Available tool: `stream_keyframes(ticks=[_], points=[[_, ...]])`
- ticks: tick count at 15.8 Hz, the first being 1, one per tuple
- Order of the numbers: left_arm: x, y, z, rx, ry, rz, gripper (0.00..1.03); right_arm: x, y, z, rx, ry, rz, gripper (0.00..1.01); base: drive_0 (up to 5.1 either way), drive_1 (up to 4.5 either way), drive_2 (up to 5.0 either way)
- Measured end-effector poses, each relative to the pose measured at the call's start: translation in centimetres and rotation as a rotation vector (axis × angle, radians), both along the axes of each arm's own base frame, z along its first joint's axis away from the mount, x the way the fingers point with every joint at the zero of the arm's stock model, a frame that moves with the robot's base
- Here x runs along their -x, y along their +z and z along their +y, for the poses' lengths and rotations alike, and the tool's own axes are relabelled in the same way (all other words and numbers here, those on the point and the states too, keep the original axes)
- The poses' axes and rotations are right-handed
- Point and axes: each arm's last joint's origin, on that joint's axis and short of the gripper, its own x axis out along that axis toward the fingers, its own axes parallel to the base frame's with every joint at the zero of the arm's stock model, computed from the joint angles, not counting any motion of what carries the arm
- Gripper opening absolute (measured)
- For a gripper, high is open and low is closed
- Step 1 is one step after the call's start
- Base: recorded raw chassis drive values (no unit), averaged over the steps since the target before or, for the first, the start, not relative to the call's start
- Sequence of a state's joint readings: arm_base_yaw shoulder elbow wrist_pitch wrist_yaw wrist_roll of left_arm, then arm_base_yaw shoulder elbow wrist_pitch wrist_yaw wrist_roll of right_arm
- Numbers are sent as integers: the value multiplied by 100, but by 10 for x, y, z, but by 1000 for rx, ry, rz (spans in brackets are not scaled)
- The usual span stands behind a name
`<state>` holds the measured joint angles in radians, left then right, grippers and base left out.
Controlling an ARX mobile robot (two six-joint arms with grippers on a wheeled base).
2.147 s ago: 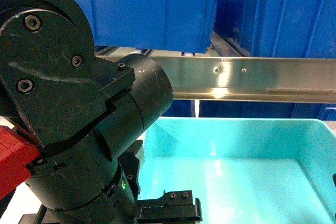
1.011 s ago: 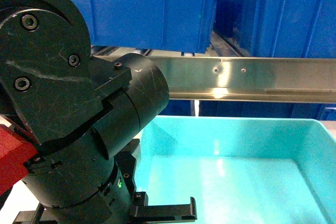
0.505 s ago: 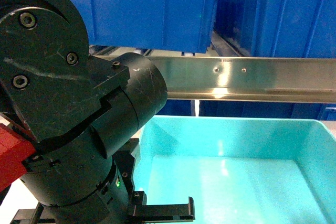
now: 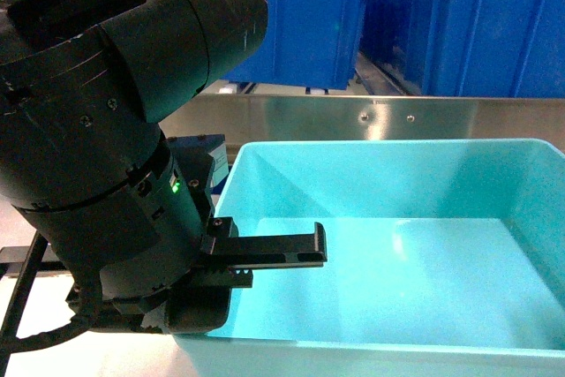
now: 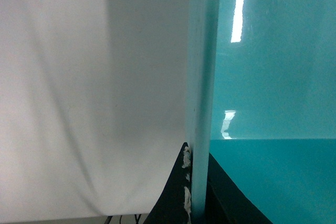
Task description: Organize blue bins on left shelf correctly
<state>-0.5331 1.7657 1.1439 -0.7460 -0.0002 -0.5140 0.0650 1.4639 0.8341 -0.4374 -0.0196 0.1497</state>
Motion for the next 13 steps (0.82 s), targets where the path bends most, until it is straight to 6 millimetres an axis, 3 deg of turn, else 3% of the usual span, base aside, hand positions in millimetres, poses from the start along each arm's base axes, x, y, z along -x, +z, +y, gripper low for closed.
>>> stream_keyframes(ticks=[5,13], points=[[0,0,0,-2,-4,1,2,0,0,0,-3,-6,4,2,0,0,0],[0,1,0,-2,-7,-2,2,0,0,0,-5,-7,5,2,-306,-176,500]])
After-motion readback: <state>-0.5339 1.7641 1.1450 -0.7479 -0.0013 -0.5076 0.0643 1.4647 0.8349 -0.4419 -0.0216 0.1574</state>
